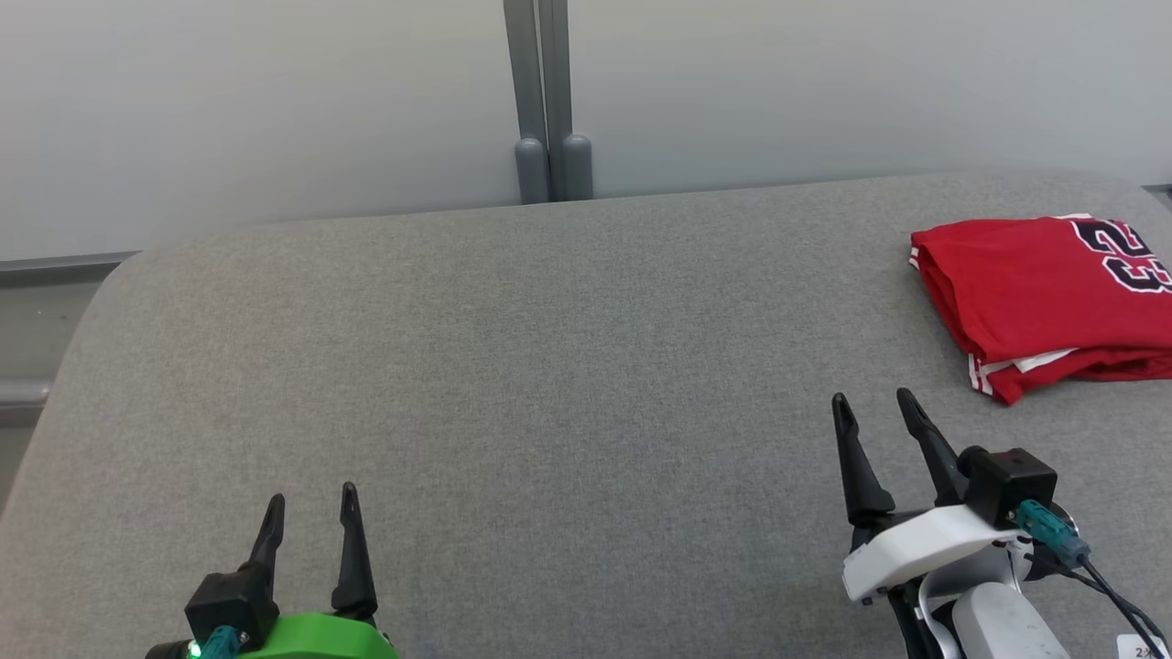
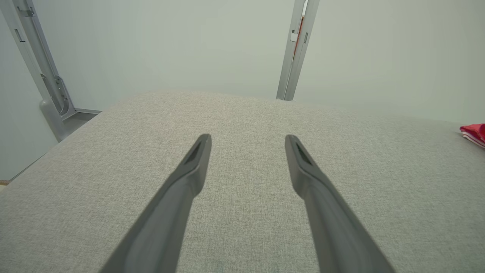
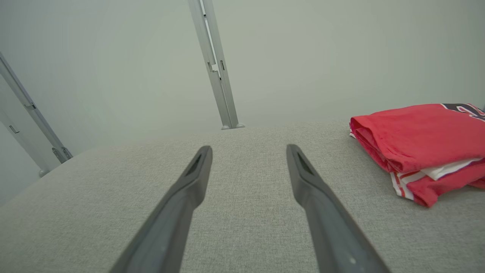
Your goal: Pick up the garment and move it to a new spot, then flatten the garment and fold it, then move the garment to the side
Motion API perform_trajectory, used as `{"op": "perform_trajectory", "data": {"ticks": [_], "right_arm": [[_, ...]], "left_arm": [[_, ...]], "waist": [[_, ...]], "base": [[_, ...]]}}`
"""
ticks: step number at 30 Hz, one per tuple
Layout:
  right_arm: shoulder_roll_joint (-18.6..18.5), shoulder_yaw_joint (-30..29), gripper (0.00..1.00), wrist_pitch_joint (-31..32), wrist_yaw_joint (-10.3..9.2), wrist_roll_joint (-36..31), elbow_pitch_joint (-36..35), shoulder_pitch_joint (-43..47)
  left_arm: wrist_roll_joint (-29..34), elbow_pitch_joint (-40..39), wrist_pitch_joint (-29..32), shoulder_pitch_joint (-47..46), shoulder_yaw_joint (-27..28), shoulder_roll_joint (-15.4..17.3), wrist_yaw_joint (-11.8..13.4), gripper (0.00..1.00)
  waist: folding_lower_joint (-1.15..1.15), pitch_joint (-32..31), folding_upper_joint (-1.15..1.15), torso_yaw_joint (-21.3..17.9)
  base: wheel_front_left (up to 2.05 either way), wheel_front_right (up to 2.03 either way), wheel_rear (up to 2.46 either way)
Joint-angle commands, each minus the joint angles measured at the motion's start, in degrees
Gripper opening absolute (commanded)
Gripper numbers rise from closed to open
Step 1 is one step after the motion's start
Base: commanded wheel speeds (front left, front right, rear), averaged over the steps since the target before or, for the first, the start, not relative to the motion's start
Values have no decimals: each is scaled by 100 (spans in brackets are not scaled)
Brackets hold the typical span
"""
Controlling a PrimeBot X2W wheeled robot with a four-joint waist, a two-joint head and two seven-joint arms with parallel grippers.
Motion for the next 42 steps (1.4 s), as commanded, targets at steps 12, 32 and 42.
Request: {"op": "perform_trajectory", "data": {"ticks": [12,32,42], "right_arm": [[8,93,0,7,0,37,70,97],[-1,-174,0,496,-1,1871,46,133],[-8,-310,0,733,-2,2748,-10,112]], "left_arm": [[34,0,-1,50,-54,-9,-3,0],[-1730,79,513,-136,286,-66,-265,0],[-2577,58,744,-242,445,-85,-391,0]], "waist": [[0,-72,0,36],[0,-35,0,46],[0,-14,0,51]], "base": [[0,0,0],[0,0,0],[0,0,0]]}}
